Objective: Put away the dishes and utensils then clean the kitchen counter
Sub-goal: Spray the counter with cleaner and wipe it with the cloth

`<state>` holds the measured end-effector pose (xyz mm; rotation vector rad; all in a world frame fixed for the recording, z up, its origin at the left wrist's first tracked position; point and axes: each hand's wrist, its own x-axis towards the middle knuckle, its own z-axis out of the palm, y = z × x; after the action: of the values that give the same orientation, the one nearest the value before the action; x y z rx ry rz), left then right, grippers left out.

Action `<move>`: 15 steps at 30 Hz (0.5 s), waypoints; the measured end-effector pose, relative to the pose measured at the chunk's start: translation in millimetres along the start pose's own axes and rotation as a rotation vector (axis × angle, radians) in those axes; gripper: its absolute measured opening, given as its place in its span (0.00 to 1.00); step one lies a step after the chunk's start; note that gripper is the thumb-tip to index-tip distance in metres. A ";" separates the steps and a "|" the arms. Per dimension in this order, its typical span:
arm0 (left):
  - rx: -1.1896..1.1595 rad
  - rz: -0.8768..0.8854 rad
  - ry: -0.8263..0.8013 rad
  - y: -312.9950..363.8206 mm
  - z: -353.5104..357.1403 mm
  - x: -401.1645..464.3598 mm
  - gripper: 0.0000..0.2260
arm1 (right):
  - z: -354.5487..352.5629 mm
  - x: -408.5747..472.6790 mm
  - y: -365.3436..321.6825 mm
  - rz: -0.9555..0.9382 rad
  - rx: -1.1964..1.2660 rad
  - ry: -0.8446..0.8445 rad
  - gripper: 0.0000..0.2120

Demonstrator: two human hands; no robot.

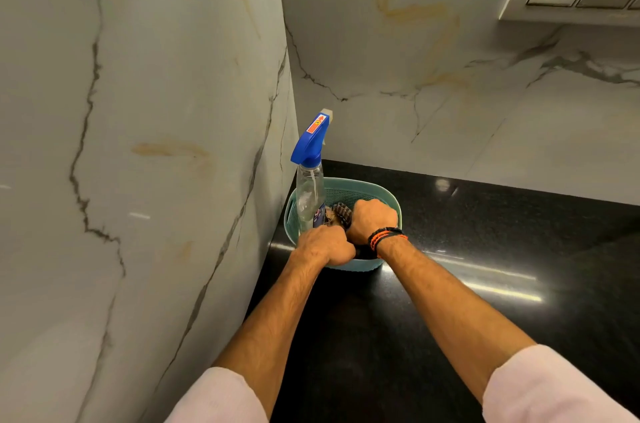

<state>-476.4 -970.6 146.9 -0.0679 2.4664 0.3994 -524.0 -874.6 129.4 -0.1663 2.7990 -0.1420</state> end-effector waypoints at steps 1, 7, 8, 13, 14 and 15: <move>-0.011 -0.002 0.002 -0.5 0.1 0.8 0.14 | -2.8 0.2 -0.4 0.003 -0.024 0.014 0.16; -0.087 0.003 0.062 -6.6 2.8 3.6 0.12 | -15.4 -3.7 2.6 -0.016 0.076 -0.018 0.21; -0.091 0.006 0.086 -6.8 3.0 2.1 0.11 | -17.8 -5.1 3.7 -0.015 0.144 -0.047 0.18; -0.226 0.043 0.175 -9.6 6.3 -4.4 0.13 | -26.5 -13.1 20.3 0.033 0.584 -0.075 0.07; -0.299 0.055 0.191 -10.2 6.1 -8.1 0.14 | -26.7 -15.0 26.6 0.046 0.697 -0.060 0.05; -0.377 0.071 0.219 -11.9 6.5 -11.9 0.15 | -26.6 -17.9 33.3 0.051 0.837 -0.058 0.05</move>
<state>-461.4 -980.5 145.9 -0.1898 2.5785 0.9273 -519.3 -837.2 156.2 0.1034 2.4373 -1.2248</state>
